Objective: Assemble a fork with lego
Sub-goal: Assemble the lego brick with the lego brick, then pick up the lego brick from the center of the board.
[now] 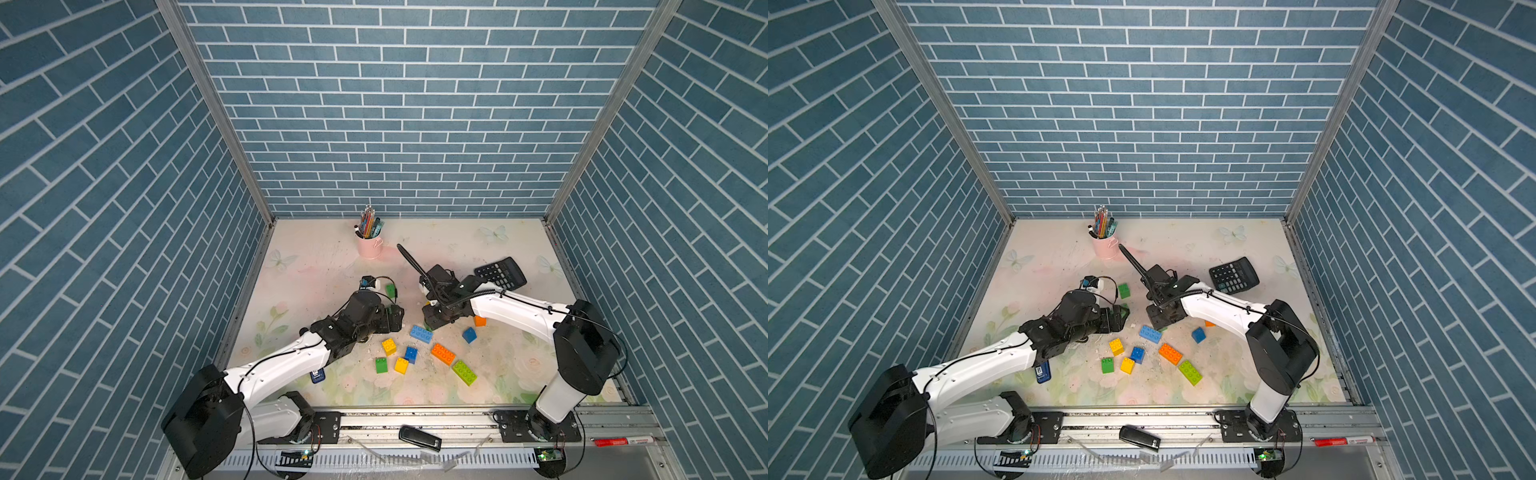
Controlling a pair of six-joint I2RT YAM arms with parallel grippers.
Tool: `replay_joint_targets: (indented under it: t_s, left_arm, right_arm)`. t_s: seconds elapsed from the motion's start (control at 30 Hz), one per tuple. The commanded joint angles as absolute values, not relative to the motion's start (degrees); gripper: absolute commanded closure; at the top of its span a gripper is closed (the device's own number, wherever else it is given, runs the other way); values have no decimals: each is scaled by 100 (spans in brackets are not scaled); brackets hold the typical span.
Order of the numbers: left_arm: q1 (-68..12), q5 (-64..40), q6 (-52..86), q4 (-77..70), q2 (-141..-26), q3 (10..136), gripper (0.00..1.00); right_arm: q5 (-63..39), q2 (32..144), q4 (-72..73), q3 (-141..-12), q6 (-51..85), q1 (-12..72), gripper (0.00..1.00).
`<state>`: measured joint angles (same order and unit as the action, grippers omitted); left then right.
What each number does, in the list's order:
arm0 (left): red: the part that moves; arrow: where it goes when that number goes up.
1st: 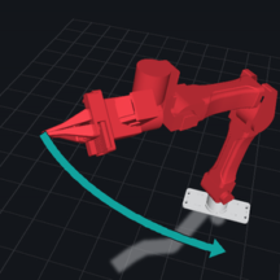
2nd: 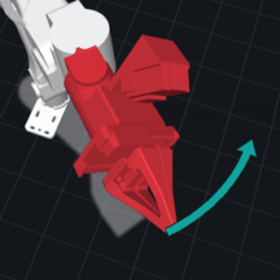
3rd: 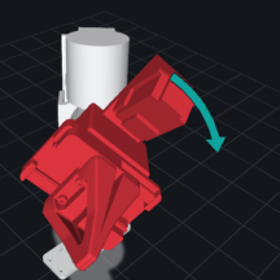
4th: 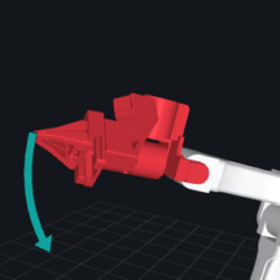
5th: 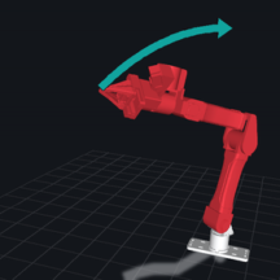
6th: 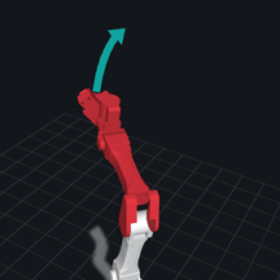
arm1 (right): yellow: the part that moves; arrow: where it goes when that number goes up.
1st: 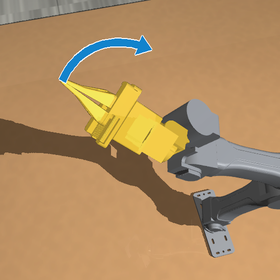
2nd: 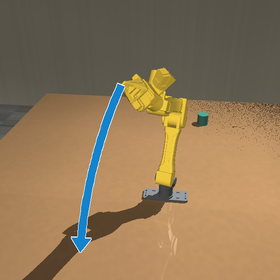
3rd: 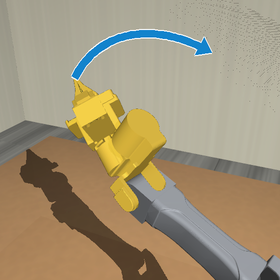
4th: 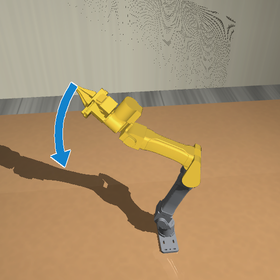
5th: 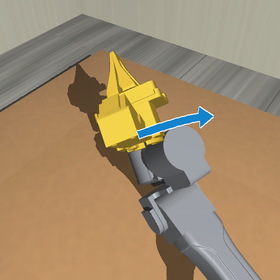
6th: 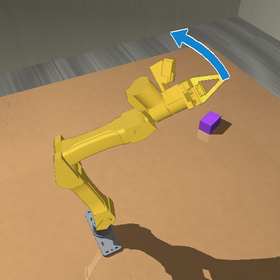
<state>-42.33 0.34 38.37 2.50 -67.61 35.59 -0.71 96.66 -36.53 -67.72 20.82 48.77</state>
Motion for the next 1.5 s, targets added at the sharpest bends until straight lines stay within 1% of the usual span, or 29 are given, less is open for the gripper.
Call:
replay_joint_targets:
  t_s: [0.0, 0.13, 0.3, 0.4, 0.57, 0.67, 0.87, 1.17, 1.3, 1.47]
  left_arm:
    - [-4208, 92, 3762, 316, -6747, 3601, 5]
    - [-4216, 158, 3643, 429, -6715, 3680, 6]
    - [-4508, 485, 3402, 872, -6736, 3927, 6]
    - [-4844, 583, 3392, 883, -6880, 3973, 6]
    - [-5429, 648, 3632, 677, -7238, 4019, 5]
    - [-5532, 589, 3935, 344, -7294, 3763, 5]
    - [-5511, 619, 4417, -44, -7100, 3339, 6]
    - [-5406, 661, 4325, 105, -7066, 3399, 6]
    - [-5382, 625, 4318, 83, -7109, 3409, 6]
    - [-5366, 625, 4292, 73, -7131, 3410, 6]
  right_arm:
    - [-119, 9579, -3758, -6924, 2048, 4913, 41]
    - [-54, 8996, -3388, -6557, 1916, 4910, 40]
    - [88, 7595, -2270, -5164, 1928, 4917, 33]
    - [-15, 6848, -2128, -4442, 1862, 5005, 33]
    - [-340, 6301, -2520, -3877, 2217, 5184, 38]
    - [-413, 6352, -2389, -3601, 2311, 5327, 42]
    - [-299, 6999, -2228, -3553, 2200, 5596, 46]
    - [138, 7508, -2323, -3708, 2101, 5678, 47]
    - [158, 7762, -2316, -3820, 2035, 5686, 48]
    - [184, 7933, -2322, -3952, 1946, 5687, 52]
